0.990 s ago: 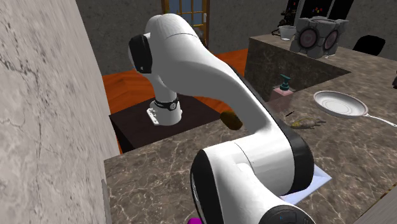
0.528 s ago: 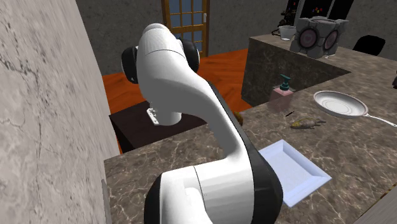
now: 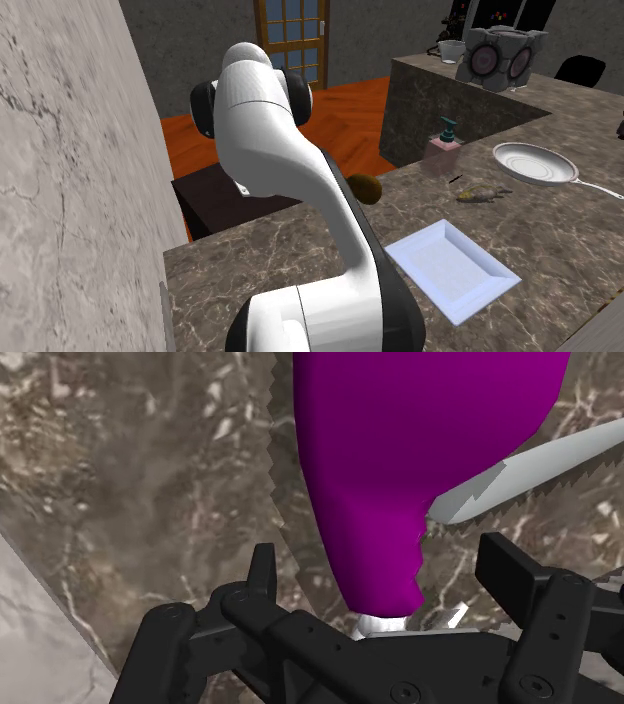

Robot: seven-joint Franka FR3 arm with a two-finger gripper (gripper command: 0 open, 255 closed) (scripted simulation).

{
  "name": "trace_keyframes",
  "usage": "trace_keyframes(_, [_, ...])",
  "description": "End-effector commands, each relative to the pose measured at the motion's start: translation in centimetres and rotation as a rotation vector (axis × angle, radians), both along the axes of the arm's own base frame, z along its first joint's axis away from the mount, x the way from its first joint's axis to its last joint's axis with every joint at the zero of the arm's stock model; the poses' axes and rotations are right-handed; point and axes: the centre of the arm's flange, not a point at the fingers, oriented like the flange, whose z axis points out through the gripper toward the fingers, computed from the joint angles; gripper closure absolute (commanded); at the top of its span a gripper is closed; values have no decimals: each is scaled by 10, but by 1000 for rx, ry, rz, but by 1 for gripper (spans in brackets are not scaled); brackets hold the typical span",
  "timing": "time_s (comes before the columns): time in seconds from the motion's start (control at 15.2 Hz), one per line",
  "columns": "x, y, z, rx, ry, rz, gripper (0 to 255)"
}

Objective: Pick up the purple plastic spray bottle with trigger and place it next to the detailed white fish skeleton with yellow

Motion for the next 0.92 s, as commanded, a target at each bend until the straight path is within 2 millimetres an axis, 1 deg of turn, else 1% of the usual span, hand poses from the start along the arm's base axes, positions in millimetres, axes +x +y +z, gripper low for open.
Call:
trace_keyframes(0.0, [-1,0,-6,0,0,0,0])
trace_keyframes(0.46, [-1,0,-6,0,0,0,0])
trace_keyframes(0.53, [-1,0,-6,0,0,0,255])
trace_keyframes(0.86, [-1,0,-6,0,0,0,255])
